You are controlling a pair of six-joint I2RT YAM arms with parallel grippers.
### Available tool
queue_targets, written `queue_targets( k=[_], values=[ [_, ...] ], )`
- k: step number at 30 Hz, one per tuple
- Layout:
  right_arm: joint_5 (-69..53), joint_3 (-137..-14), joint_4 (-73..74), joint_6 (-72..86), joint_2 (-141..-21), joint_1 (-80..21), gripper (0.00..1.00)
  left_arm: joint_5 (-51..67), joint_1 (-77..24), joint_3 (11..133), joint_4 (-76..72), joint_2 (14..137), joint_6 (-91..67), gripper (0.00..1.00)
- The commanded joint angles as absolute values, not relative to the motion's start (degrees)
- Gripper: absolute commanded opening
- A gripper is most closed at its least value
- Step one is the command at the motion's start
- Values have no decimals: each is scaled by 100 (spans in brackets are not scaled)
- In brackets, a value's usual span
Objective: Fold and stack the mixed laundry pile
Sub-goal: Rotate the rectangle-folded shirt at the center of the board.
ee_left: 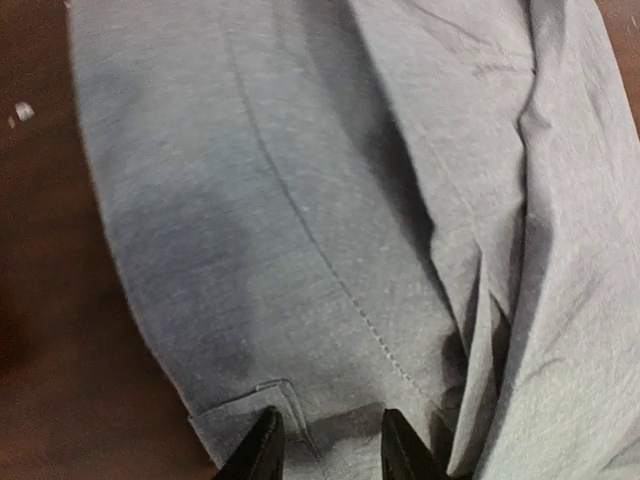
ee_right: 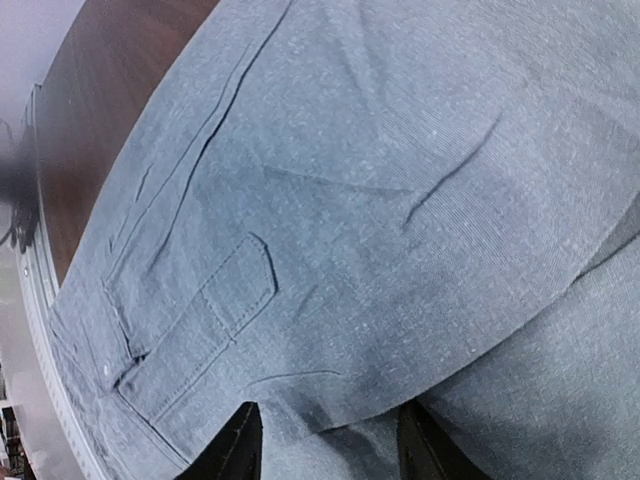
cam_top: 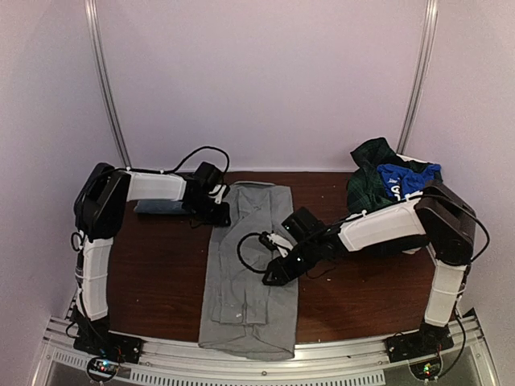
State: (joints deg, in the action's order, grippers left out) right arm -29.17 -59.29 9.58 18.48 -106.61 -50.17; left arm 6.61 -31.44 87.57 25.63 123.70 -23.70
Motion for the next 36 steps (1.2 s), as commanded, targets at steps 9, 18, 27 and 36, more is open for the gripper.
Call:
queue_targets(
  k=[9,18,27,36],
  values=[
    [-2781,-7694,1437,1461,-11614,-4283,51,1081,-2522,10793,3133,13369,-1694,40],
    [-2874,-8166,1192,1540,-11647,-3733,51,1302,-2522,9077,2566,11522,-1975,50],
    [-2617,-9275,1769,1378,-12912,-3280,42,1373,-2522,7329,2194,10030,-2035,59],
    [-2535,-10937,2591,1031,-13879,-2710,36,1402,-2690,6025,2044,8843,-2217,60]
  ],
)
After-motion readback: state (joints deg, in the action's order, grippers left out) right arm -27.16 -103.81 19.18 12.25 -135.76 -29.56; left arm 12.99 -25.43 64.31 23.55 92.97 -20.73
